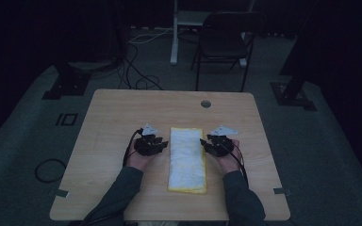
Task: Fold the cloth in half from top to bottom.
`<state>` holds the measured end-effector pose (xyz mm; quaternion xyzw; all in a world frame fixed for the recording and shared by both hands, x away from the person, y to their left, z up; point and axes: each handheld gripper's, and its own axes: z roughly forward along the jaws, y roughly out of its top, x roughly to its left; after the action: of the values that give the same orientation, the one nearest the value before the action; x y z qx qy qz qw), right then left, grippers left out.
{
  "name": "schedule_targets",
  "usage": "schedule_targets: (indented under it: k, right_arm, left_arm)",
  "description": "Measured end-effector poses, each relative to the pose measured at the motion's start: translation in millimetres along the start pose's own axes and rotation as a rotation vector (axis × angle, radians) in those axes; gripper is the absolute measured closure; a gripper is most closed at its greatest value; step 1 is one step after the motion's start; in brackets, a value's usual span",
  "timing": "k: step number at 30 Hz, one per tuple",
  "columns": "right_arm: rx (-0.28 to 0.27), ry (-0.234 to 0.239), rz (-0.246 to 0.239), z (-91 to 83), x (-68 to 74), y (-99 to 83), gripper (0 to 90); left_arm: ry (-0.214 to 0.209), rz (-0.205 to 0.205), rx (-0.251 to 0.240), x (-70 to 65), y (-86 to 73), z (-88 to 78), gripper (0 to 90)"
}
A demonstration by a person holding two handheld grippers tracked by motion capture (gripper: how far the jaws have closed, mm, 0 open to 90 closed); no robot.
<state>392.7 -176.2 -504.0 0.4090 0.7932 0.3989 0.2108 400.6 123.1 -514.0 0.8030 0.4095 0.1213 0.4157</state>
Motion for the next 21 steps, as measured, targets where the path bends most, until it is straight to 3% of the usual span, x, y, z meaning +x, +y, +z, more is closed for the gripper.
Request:
schedule_targets:
  k: [13, 21]
  right_arm:
    - [0.019, -0.013, 0.010, 17.8, -10.9, 6.2, 74.4]
    - [0.025, -0.024, 0.025, 28.7, -16.5, 8.4, 79.1]
  left_arm:
    - [0.018, 0.001, 0.014, 5.9, 4.9, 14.1, 62.5]
    - [0.025, -0.002, 0.015, 7.3, 6.6, 21.8, 62.4]
